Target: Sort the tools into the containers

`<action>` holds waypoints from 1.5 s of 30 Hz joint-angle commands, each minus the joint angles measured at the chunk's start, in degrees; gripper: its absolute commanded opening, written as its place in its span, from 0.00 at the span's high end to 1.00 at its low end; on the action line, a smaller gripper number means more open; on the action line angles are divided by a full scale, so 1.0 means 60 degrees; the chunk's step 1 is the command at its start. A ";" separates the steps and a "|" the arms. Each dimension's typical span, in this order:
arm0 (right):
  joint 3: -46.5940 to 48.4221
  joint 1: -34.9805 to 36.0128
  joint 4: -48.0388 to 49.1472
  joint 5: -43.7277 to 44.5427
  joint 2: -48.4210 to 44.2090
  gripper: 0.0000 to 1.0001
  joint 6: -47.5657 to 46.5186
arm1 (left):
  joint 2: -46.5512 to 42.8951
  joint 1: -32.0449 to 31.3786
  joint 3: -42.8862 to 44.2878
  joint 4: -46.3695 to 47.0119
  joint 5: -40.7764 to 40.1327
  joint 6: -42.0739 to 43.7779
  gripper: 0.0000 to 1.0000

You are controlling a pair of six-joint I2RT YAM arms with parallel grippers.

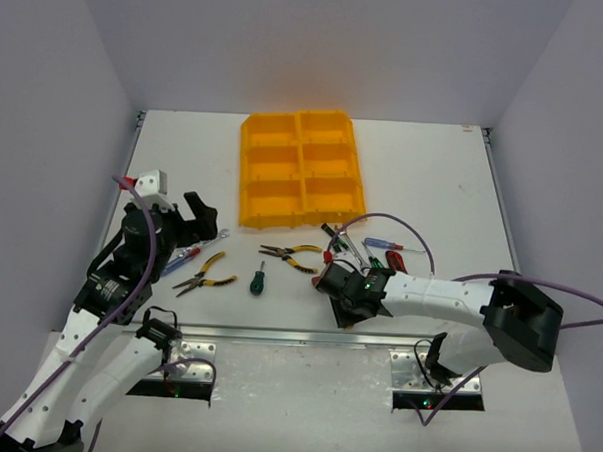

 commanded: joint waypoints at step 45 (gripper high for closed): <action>0.2337 0.0102 -0.0094 0.2823 -0.4823 0.01 -0.2095 | 0.5774 -0.2391 0.2647 0.2935 -0.0323 -0.2943 1.00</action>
